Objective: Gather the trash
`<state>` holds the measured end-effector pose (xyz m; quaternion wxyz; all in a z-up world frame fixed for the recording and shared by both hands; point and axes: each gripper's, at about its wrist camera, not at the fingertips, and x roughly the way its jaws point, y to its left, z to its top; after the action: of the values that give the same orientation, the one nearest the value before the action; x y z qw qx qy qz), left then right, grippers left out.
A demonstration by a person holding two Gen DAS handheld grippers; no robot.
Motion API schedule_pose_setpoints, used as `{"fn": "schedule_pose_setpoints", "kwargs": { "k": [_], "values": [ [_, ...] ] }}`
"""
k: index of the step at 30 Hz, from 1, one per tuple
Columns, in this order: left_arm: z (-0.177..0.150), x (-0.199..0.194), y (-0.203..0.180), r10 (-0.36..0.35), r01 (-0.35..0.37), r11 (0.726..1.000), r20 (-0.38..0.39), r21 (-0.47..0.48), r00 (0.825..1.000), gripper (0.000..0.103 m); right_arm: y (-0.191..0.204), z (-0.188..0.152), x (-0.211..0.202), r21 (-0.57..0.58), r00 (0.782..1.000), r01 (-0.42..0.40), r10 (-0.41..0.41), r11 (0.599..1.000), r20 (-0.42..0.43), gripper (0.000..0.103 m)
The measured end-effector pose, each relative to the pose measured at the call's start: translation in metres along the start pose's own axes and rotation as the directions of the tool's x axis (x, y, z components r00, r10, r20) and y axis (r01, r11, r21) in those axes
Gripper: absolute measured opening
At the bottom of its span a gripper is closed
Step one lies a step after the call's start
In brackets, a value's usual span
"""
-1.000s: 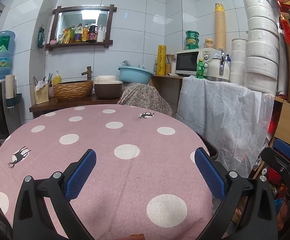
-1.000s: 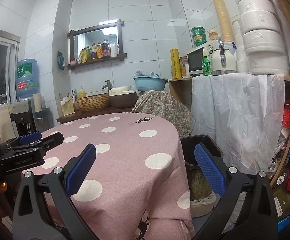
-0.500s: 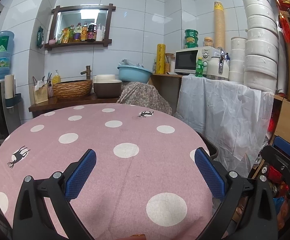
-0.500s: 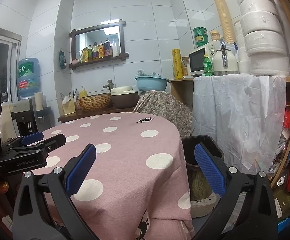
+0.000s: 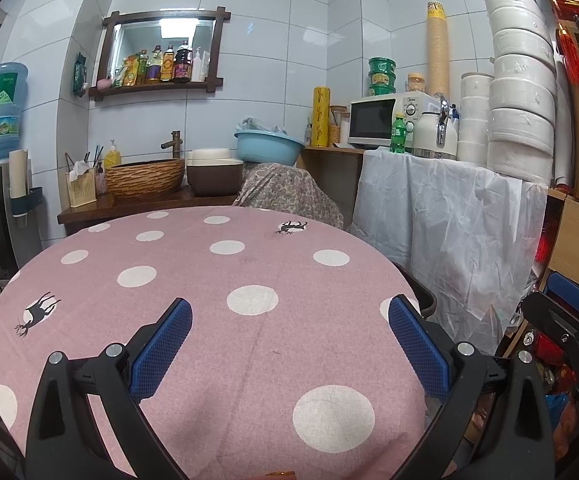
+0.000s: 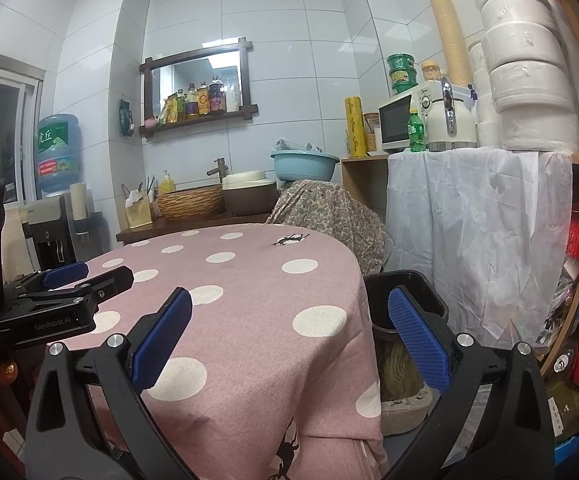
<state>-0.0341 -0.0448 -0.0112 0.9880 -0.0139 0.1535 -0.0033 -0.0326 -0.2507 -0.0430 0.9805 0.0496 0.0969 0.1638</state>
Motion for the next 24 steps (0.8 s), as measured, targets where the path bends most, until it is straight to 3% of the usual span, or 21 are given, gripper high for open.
{"fn": "schedule_pose_setpoints", "kwargs": {
  "k": [24],
  "values": [
    [-0.0018,0.0033,0.006,-0.012,0.012,1.0,-0.014,0.002,1.0,0.098,-0.0039,-0.0004,0.0001,0.002,1.0,-0.005,0.005,1.0,-0.002,0.097]
  ]
}}
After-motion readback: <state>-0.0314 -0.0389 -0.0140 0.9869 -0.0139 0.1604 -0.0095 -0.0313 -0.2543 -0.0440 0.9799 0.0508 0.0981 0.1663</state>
